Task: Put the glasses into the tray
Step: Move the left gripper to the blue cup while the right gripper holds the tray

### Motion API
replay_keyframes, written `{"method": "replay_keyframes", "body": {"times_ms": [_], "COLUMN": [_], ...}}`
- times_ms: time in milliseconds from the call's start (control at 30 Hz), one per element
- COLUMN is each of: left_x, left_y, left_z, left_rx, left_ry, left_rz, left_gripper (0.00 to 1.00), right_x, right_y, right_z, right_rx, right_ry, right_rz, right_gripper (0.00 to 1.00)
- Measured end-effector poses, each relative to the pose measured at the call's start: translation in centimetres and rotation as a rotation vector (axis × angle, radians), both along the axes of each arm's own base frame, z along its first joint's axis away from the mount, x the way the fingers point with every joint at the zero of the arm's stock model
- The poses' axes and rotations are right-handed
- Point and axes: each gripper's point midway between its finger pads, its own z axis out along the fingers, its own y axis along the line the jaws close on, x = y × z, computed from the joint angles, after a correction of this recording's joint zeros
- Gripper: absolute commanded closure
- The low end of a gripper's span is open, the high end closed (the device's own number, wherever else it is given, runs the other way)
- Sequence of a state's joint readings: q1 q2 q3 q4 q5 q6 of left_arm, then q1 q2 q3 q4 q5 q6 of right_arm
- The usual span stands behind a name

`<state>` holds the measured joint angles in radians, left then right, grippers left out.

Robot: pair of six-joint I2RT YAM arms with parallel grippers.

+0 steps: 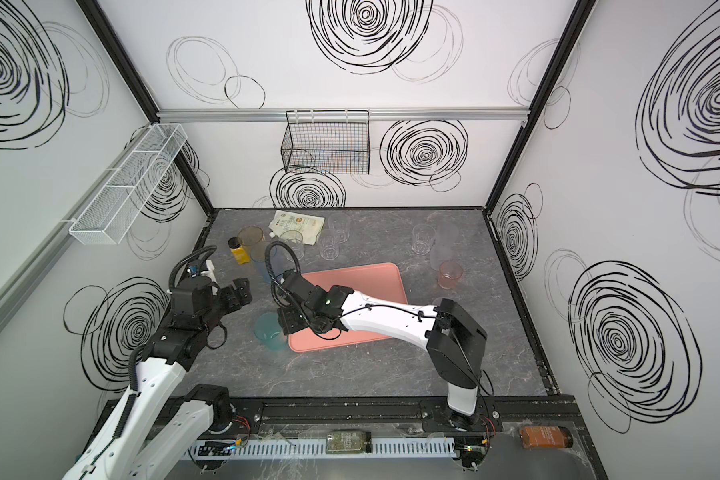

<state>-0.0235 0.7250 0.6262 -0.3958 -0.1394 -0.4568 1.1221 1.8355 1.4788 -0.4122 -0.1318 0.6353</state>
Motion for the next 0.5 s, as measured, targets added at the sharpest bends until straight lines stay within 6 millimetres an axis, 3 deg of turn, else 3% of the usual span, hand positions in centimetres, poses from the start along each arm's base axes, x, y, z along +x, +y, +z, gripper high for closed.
{"method": "replay_keyframes", "body": {"times_ms": [100,267,333,500], "left_x": [-0.1,1.2,2.8,7.5], "left_y": [1.4,1.8,1.2,-0.4], "left_z": [0.1,0.1,0.7,2.2], "left_rx": [-0.003,-0.024,-0.044,-0.028], "left_ry": [-0.004,0.019,0.025,0.013], "left_rz": [0.051,0.054,0.019,-0.069], "left_gripper": [0.04,0.02,0.04,0.11], "right_x": [0.0,1.1,2.4,7.1], "right_y": [0.7,-0.4,-1.7,-8.0], "right_z": [0.1,-0.3,-0.3,0.3], "right_rx": [-0.007,-0.032,-0.022,0.0], "right_ry": [-0.014,-0.016,0.0,0.007], "right_rz": [0.022,0.015,-0.01,-0.148], "right_gripper": [0.39,0.39,0.39,0.39]}}
